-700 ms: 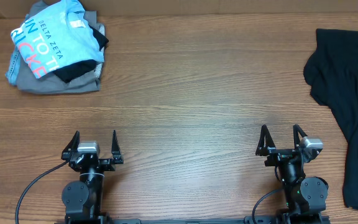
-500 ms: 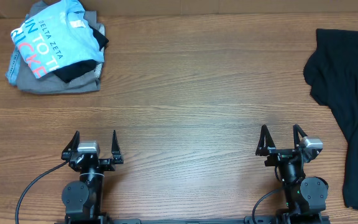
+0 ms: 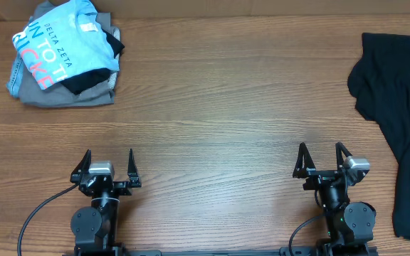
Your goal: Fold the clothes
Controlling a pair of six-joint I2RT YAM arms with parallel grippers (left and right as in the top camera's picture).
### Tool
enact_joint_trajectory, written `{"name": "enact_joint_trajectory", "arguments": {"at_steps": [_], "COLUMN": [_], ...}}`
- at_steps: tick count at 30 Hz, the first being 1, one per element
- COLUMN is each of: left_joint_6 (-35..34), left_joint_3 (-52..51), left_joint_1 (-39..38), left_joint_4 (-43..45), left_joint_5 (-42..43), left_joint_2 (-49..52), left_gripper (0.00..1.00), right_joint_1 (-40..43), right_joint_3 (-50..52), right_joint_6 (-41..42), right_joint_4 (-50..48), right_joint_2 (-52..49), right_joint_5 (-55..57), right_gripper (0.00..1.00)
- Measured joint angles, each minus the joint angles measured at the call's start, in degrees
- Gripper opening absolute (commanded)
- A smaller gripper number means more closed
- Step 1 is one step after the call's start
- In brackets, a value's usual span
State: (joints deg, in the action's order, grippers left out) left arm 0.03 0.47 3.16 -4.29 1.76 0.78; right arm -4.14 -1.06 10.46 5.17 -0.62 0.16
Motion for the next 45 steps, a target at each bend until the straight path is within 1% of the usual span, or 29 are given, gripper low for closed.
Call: {"name": "enact_joint_trajectory", "arguments": {"at_steps": [27,29,31,37,38,42,45], "left_joint_6": [-0.13,-1.9,-6.14,-22.86,-24.76,-28.92,-29.03], "left_joint_3": [0.0,0.0,0.0,0.0,0.0,0.11,2.36], "left_joint_1": [0.0,0.0,0.0,0.0,0.0,0.0,0.0], "left_joint_4": [0.0,0.0,0.11,0.94,1.29,1.97,-0.39], "left_joint_5": [0.04,0.28,1.11,5.18,6.05,10.78,13.57], "left_joint_2": [0.0,0.0,0.0,0.0,0.0,0.0,0.02], "left_gripper": [1.0,1.0,1.0,1.0,1.0,1.0,1.0], "right_joint_1": [0.0,0.0,0.0,0.02,0.02,0.02,0.02], "right_joint_3": [0.0,0.0,0.0,0.0,0.0,-0.33,-5.25], "right_joint_6": [0.02,0.02,0.02,0.09,0.28,2.34,3.39], "right_joint_4": [-0.04,-0.07,-0.76,-2.8,-2.8,-2.1,3.65], "right_joint_2": [0.0,0.0,-0.02,0.0,0.0,-0.02,-0.52], "right_joint_5": [-0.13,-0.87,-2.34,-10.49,-11.74,-15.15,-16.15], "right_gripper": [1.0,1.0,1.0,1.0,1.0,1.0,1.0]}}
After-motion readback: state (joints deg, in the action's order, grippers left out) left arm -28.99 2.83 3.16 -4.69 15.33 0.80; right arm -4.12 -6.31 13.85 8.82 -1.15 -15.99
